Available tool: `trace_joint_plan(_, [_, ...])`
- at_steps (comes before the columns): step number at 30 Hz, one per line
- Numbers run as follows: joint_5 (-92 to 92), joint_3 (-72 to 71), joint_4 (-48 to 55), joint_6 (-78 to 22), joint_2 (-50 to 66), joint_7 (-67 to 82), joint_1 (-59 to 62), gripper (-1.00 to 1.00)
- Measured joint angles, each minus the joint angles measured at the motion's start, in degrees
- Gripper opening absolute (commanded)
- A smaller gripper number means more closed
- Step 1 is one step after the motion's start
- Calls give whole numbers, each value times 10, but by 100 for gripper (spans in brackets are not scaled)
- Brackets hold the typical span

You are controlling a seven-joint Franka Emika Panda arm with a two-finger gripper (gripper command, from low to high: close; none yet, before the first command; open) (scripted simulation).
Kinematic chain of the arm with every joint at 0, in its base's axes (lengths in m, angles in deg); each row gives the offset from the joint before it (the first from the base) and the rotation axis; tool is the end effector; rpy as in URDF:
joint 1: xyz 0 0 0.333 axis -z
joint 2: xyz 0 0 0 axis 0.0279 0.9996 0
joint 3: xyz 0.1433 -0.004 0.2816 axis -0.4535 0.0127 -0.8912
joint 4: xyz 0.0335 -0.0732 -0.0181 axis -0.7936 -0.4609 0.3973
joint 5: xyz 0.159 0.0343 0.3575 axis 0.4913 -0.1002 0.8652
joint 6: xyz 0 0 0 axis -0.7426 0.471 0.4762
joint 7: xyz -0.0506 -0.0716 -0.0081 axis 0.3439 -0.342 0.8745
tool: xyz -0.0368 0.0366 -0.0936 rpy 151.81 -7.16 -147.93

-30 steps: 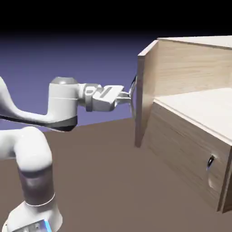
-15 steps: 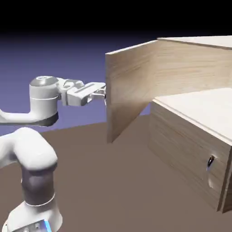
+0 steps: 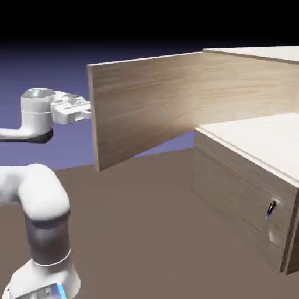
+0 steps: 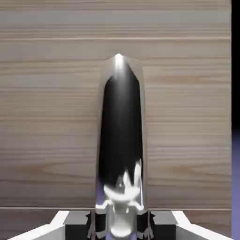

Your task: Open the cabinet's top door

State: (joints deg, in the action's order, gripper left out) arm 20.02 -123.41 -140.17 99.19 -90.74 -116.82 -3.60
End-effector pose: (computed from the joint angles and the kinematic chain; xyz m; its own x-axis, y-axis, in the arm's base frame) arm 0.1482 0.2652 0.4940 -0.6415 -0.2983 0.7067 -0.6408 -0.2980 -0.7075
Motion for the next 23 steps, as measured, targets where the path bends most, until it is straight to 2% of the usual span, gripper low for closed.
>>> trace_joint_plan(10, [74,-139,208,-149,21,14,181,-100])
trace_joint_plan(23, [122,-248,477,-317,-22,68,407,-100])
